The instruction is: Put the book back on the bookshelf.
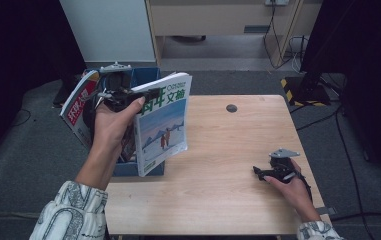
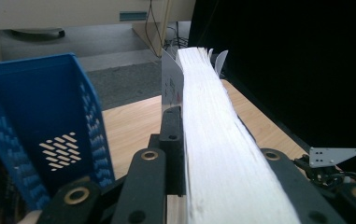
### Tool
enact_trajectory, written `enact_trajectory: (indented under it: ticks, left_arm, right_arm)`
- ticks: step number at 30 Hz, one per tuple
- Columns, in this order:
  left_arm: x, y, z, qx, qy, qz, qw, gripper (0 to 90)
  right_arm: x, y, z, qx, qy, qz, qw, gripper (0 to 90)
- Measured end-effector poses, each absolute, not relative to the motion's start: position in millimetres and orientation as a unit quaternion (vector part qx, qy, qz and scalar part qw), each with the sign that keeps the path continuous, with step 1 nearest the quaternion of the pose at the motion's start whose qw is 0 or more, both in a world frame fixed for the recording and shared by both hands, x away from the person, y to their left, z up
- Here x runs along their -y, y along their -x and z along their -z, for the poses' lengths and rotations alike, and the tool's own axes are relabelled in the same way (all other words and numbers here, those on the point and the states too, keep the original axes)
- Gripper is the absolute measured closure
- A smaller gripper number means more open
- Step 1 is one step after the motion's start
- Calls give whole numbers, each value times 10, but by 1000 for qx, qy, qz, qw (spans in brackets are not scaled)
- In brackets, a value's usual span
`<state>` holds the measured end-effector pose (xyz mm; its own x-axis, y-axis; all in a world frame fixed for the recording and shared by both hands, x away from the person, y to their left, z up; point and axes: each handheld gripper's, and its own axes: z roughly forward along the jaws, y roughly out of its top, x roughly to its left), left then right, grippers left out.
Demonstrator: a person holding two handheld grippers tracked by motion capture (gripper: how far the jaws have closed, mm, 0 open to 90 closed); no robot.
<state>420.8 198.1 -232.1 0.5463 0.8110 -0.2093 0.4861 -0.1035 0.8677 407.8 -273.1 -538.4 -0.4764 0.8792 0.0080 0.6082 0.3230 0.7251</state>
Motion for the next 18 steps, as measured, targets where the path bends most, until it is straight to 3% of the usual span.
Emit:
enact_trajectory:
  ticks: [18]
  left_arm:
    - [-2409, -4154, 2245, -480, -699, -186, 497, 733]
  right_arm:
    - [2724, -4086, 5386, -788, -472, -342, 198, 110]
